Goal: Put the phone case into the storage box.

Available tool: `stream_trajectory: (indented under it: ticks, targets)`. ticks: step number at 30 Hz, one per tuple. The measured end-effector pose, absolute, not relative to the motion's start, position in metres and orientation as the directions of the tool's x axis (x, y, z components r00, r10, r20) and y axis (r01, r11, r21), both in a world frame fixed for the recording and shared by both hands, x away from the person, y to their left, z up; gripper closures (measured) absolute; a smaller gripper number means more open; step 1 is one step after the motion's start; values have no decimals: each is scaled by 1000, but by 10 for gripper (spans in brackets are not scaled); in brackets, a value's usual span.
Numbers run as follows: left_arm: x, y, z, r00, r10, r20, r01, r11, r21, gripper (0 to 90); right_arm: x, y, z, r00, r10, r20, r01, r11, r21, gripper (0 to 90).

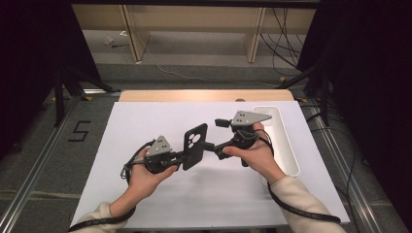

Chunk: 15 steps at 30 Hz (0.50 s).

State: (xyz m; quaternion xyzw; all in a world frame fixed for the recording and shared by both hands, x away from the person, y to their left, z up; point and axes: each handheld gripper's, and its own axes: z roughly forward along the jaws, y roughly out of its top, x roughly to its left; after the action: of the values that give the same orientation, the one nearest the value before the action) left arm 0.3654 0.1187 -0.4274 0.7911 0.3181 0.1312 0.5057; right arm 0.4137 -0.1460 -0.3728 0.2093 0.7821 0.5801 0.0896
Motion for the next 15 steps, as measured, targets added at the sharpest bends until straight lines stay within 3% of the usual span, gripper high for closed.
stream_trajectory:
  ticks: [15]
  targets:
    - [368, 106, -424, 734, 668, -125, 378, -248, 892, 800, 407, -139, -379, -858, 507, 86, 214, 200, 956, 8]
